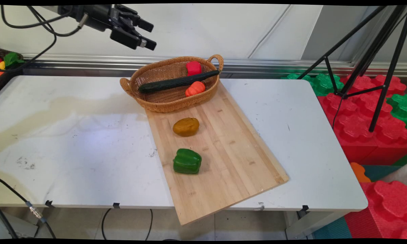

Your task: Pick up the potato from the cutting board

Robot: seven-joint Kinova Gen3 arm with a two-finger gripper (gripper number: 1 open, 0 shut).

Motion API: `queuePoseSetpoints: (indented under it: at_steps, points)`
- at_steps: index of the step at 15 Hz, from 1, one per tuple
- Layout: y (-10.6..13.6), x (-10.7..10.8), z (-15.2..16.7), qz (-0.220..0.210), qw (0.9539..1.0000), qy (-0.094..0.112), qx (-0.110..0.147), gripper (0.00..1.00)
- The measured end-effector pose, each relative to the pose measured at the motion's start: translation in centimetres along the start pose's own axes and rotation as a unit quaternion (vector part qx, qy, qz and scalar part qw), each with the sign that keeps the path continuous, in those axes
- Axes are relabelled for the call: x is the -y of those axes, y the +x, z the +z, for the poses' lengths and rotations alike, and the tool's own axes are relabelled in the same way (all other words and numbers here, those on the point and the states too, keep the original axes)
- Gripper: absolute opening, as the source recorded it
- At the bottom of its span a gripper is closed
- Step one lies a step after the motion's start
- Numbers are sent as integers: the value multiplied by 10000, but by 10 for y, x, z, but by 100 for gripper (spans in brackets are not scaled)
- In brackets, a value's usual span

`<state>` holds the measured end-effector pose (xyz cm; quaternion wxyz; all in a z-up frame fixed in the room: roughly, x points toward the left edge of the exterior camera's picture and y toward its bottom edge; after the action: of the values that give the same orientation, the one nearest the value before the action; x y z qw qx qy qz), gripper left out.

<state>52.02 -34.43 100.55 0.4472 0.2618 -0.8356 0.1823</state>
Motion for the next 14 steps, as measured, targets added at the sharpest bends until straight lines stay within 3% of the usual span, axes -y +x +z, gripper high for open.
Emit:
queuePoseSetpoints:
  at_steps: [4, 14]
  points:
    - [-3, -6, 26, 52, 9999, -65, 148, 100]
    - [-35, -32, 116, 269, 9943, -292, 985, 100]
